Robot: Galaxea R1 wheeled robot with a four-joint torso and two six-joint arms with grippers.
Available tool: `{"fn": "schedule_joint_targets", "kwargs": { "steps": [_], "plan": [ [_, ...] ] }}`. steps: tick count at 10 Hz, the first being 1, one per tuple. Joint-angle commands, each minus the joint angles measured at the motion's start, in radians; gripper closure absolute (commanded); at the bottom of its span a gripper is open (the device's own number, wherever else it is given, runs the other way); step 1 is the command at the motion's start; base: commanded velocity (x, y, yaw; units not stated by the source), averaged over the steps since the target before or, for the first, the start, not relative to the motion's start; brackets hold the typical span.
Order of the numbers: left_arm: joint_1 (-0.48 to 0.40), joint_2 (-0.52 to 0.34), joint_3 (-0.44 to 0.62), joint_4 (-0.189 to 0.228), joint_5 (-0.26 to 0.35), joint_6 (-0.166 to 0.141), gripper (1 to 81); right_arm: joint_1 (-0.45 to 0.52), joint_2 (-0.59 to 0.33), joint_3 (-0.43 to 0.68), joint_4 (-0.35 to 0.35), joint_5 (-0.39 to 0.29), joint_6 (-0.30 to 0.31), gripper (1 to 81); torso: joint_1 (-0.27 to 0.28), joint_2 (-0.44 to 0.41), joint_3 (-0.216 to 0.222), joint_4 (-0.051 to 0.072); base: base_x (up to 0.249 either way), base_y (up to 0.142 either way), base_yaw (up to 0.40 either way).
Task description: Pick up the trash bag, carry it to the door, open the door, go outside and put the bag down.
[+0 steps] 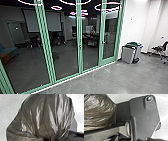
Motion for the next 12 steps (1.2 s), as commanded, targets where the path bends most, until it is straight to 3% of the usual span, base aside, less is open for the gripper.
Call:
{"fn": "schedule_joint_targets", "kwargs": {
  "steps": [1, 12],
  "plan": [
    [-0.059, 0.002, 0.004, 0.010, 0.059, 0.004, 81.1, 0.051, 0.005, 0.006, -0.007, -0.057, -0.006, 1.0, 0.000, 0.000, 0.000, 0.000, 0.141, -0.076, 0.000],
    [-0.057, 0.003, 0.004, 0.011, 0.061, 0.004, 81.1, 0.045, 0.000, 0.001, -0.007, -0.057, -0.006, 1.0, 0.000, 0.000, 0.000, 0.000, 0.144, -0.076, 0.000]
  ]
}}
